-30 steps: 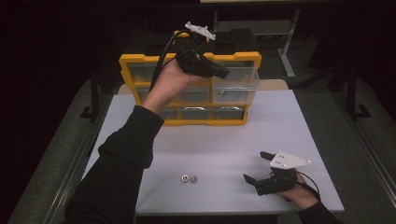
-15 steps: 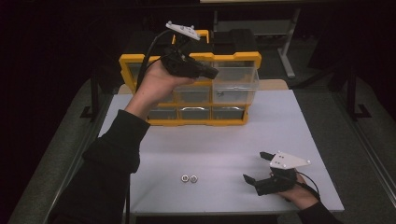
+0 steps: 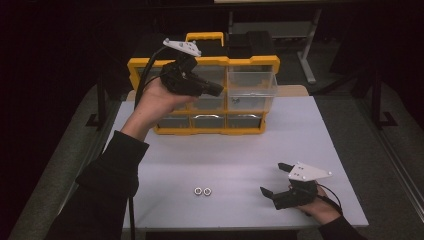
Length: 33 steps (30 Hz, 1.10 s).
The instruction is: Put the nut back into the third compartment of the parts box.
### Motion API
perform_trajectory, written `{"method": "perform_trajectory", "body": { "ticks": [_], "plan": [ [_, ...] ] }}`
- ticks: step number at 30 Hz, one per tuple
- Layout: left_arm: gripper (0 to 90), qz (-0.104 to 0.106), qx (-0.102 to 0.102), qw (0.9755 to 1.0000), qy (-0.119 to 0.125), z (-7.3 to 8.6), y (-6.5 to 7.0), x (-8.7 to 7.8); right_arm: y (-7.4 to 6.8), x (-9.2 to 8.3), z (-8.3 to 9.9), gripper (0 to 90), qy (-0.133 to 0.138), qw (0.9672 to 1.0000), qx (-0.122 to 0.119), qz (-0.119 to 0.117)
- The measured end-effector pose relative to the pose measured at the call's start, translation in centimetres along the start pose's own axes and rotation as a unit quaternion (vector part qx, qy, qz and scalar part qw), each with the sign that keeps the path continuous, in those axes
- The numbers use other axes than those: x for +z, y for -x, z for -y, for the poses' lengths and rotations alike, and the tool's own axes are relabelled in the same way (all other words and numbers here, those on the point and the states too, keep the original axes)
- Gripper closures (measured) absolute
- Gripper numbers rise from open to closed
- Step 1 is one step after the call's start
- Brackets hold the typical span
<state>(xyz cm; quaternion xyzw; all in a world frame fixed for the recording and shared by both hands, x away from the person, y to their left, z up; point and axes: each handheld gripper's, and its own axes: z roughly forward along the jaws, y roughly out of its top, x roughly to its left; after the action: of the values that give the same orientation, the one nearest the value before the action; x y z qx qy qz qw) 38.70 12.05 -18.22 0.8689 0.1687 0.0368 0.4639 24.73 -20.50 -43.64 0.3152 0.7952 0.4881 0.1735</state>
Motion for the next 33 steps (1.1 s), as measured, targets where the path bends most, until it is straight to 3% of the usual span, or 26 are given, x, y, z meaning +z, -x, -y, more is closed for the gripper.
{"method": "perform_trajectory", "body": {
  "ticks": [10,15,33],
  "plan": [
    [55.9,-0.027,0.011,0.9994,-0.019,1.9,1.2,0.8,-0.1,0.0,0.0,0.4,-0.002,1.0000,0.002,0.000],
    [44.5,-0.025,0.013,0.9994,-0.021,3.2,1.5,1.4,-0.1,0.0,0.0,0.4,-0.004,1.0000,0.003,-0.001],
    [22.7,-0.027,0.014,0.9995,-0.010,7.0,2.2,2.7,-0.1,0.1,0.0,0.4,-0.005,1.0000,0.001,-0.002]
  ]
}}
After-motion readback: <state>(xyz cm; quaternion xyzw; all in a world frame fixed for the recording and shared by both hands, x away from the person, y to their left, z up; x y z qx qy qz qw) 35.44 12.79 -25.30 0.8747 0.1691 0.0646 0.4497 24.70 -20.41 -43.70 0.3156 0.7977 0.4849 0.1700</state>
